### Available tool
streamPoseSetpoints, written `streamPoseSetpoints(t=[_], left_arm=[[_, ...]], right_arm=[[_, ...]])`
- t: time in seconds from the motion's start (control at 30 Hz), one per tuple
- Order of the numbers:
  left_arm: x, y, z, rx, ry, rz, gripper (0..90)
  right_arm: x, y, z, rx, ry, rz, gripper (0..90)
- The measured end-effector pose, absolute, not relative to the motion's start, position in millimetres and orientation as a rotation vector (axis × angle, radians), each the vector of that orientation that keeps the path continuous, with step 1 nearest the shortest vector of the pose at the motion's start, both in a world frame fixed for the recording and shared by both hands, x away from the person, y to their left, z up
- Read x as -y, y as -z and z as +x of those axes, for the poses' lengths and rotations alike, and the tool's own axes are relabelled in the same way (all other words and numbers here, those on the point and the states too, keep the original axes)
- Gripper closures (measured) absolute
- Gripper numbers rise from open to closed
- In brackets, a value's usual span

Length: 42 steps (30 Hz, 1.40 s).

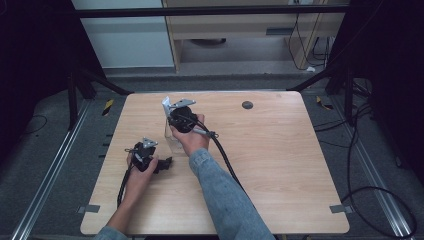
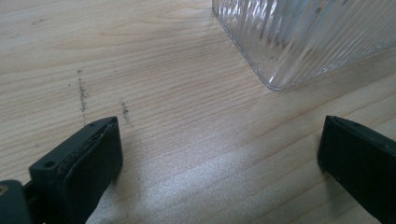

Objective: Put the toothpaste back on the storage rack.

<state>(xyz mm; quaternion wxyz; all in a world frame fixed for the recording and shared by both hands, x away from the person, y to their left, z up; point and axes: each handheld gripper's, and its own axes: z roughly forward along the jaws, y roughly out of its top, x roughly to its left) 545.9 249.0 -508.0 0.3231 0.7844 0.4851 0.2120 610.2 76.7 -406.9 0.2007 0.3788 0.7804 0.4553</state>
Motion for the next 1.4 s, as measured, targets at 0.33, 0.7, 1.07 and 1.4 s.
streamPoseSetpoints(t=[0.33, 0.7, 1.07, 1.4], left_arm=[[-248.4, 508.0, 546.0, -1.281, -0.562, 2.053, 0.0], [-248.5, 508.0, 546.0, -1.280, -0.562, 2.055, 0.0], [-248.6, 507.9, 546.0, -1.278, -0.563, 2.057, 0.0], [-248.6, 508.0, 545.8, -1.279, -0.562, 2.056, 0.0]], right_arm=[[-69.6, 402.4, 607.3, -2.189, -1.255, 1.046, 70.6], [-65.3, 401.1, 605.8, -2.180, -1.278, 1.057, 71.4], [-55.1, 393.9, 600.4, -2.140, -1.325, 1.063, 71.3], [-46.0, 391.4, 593.1, -2.136, -1.323, 1.054, 71.4]])
